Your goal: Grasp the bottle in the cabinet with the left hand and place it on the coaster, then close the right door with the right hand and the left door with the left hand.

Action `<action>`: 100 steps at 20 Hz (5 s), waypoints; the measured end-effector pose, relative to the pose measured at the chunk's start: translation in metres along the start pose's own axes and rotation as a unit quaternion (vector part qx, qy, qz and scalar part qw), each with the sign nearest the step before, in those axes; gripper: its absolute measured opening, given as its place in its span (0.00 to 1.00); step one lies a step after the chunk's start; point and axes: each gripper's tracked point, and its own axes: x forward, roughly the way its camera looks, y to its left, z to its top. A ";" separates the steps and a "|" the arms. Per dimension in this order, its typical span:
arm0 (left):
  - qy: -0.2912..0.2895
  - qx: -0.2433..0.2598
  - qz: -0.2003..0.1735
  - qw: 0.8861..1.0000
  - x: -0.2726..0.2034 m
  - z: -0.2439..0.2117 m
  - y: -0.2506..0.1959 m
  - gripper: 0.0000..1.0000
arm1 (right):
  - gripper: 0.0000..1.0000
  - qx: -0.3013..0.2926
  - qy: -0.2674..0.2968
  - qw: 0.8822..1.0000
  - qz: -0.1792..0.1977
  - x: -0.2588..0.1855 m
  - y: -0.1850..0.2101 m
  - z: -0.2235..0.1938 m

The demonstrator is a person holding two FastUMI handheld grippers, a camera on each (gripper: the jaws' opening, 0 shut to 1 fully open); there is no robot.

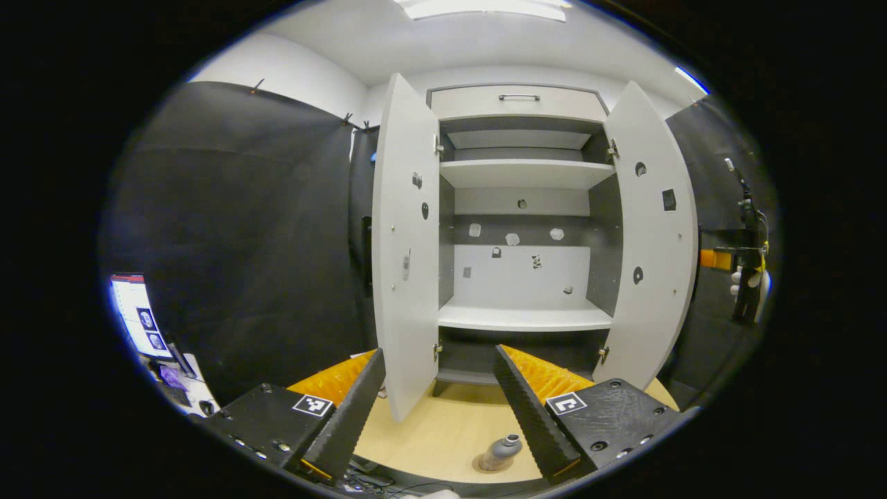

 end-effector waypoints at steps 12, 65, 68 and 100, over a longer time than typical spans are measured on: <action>0.006 0.000 -0.011 1.000 0.009 -0.002 0.039 1.00 | 0.97 -0.001 0.006 1.000 -0.008 0.014 0.072 0.001; -0.073 0.036 -0.105 0.991 0.219 0.076 0.121 0.92 | 0.97 0.027 0.073 0.996 -0.041 -0.056 0.182 -0.079; -0.078 0.043 -0.119 0.989 0.216 0.076 0.093 0.92 | 0.98 0.028 0.072 0.996 -0.047 -0.061 0.177 -0.079; 0.000 0.024 -0.095 0.995 0.093 0.010 0.086 0.96 | 0.97 0.013 0.033 0.997 -0.071 -0.056 0.197 -0.082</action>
